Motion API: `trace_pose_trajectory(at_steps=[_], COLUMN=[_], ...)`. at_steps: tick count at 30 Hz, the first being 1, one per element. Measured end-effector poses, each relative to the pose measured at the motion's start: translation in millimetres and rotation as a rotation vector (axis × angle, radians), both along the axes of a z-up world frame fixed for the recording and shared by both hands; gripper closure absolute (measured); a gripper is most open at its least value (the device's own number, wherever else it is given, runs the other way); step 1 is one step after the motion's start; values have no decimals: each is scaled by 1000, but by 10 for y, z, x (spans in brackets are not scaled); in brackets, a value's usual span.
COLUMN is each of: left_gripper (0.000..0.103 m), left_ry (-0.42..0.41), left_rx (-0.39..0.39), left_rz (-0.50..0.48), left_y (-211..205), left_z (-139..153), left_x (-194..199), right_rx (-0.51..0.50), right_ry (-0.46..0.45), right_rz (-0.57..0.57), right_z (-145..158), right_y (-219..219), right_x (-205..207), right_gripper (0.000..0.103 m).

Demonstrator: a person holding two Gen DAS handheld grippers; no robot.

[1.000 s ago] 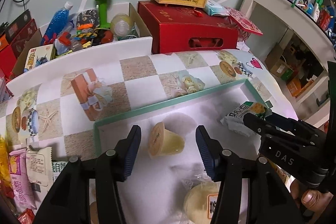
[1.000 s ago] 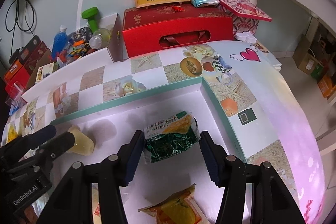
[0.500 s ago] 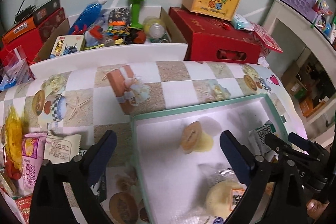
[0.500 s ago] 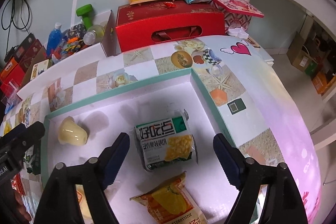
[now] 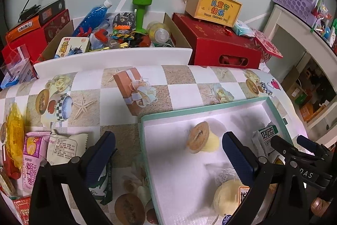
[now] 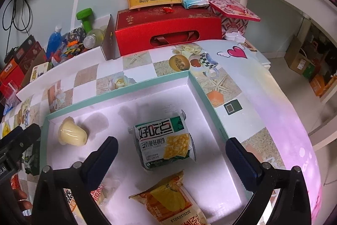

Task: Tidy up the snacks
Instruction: 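Withdraw both tools from the tray toward the remaining snacks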

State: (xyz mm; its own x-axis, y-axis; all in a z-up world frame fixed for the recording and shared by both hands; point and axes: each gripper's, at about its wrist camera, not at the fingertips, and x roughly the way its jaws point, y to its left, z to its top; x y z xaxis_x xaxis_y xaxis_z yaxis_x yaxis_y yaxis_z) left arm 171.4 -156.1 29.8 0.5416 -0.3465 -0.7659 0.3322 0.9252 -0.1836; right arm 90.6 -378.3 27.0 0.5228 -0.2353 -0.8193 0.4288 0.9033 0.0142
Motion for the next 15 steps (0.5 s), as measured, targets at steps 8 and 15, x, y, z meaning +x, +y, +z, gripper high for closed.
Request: trace_pose_trajectory(at_steps=[8,15], left_gripper=[2,2], left_ry=[3,-61], left_rx=[-26,-62], left_rz=[29,56], left_y=[155,390], left_z=[45,158], left_x=[-61,-272], right_rx=[-19,-2], right_ry=[-45,-139], right_rz=[-7,-12], right_z=[138,302], right_y=[90,245], right_x=[-81,-249], right_gripper=[0,0])
